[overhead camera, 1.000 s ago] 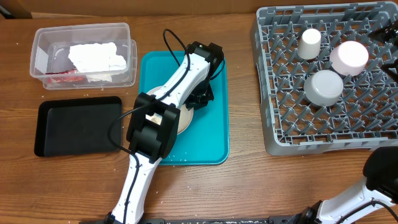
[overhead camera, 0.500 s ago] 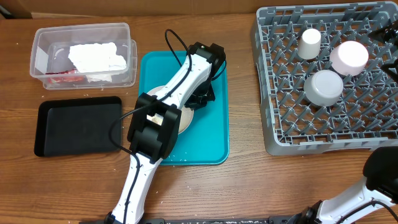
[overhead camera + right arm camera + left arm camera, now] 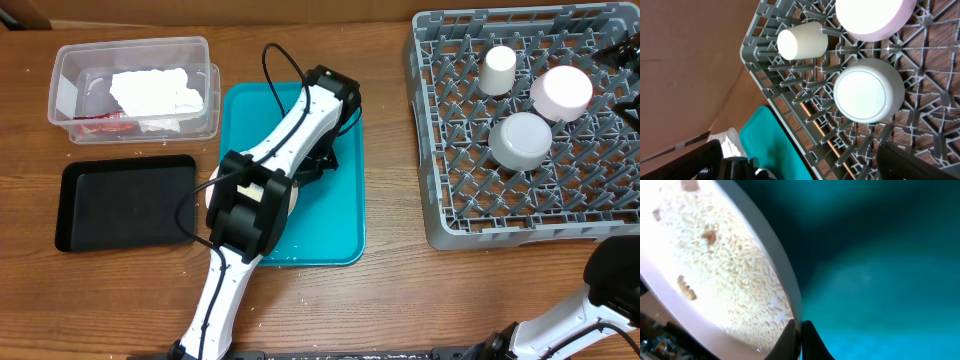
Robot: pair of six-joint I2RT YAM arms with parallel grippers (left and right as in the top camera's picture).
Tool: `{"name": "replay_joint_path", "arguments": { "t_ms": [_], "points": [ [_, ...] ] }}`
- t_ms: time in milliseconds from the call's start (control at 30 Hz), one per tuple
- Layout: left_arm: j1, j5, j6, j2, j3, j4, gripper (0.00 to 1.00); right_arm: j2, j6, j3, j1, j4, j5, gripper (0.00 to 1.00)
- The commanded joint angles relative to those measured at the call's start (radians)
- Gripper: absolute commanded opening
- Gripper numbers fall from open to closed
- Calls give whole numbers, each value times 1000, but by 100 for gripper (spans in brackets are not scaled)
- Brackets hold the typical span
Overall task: Sort waste into correct bins and load items into the dishwasher
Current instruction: 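Reach the left gripper to the white rice plate and grasp its rim, then carry the plate left and tip the rice onto the black tray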
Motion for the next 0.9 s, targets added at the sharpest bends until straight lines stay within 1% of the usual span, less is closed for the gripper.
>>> {"name": "replay_joint_path", "arguments": {
  "t_ms": [0, 233, 400, 667, 767, 867],
  "points": [
    [-2, -56, -29, -7, 97, -32, 4, -8, 0, 3, 2, 3, -1, 100],
    [12, -42, -25, -77, 117, -31, 4, -8, 0, 3, 2, 3, -1, 100],
    [78, -42, -26, -150, 117, -31, 4, -8, 0, 3, 2, 3, -1, 100],
    [288, -16, -26, -249, 117, -31, 4, -8, 0, 3, 2, 3, -1, 100],
    [390, 76, -15, -249, 116, -31, 4, -8, 0, 3, 2, 3, -1, 100],
    [462, 120, -14, -249, 116, -31, 4, -8, 0, 3, 2, 3, -1, 100]
  ]
}}
